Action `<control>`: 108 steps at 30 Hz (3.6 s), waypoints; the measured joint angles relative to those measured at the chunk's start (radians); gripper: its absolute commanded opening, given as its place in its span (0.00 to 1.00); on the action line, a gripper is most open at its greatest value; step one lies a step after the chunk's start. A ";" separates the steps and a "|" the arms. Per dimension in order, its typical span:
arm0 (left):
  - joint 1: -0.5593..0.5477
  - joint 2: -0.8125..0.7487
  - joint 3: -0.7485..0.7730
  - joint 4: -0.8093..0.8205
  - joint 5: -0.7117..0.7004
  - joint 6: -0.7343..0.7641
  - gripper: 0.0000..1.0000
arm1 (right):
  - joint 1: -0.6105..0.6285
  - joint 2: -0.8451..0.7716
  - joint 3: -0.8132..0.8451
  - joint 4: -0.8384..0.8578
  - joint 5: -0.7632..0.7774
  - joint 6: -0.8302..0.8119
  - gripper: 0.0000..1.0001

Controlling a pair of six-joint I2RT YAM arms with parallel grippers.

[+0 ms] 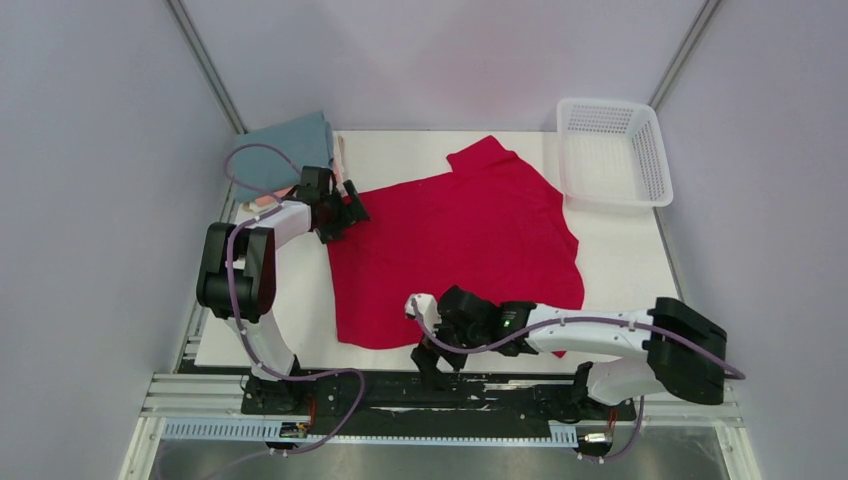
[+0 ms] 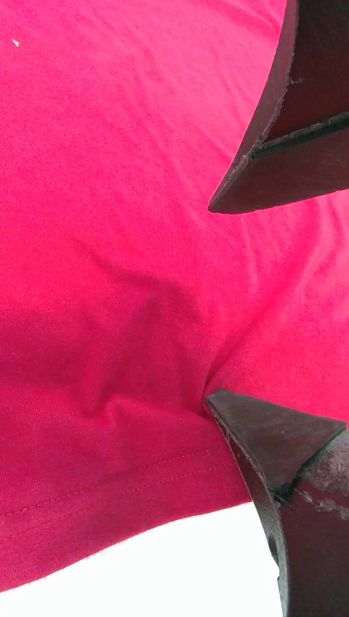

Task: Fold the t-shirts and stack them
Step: Flatten out the tshirt

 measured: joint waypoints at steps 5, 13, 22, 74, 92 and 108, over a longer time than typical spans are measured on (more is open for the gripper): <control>0.001 -0.013 -0.011 -0.005 0.009 0.013 1.00 | -0.114 -0.141 0.052 -0.037 0.111 0.065 1.00; -0.027 -0.196 -0.049 -0.143 -0.095 0.012 1.00 | -0.570 -0.101 0.156 -0.044 0.394 0.229 1.00; -0.218 -0.364 -0.205 -0.093 -0.074 -0.006 1.00 | -0.774 0.071 0.162 -0.129 0.492 0.275 1.00; -0.236 -0.945 -0.480 -0.283 -0.292 -0.060 1.00 | -0.106 -0.079 0.045 -0.369 0.236 0.453 1.00; -0.529 -0.950 -0.566 -0.169 -0.009 -0.082 1.00 | -0.790 -0.442 -0.067 -0.526 0.447 0.472 1.00; -0.986 -0.146 -0.197 0.140 0.077 -0.163 0.65 | -0.949 -0.388 -0.185 -0.260 0.380 0.476 1.00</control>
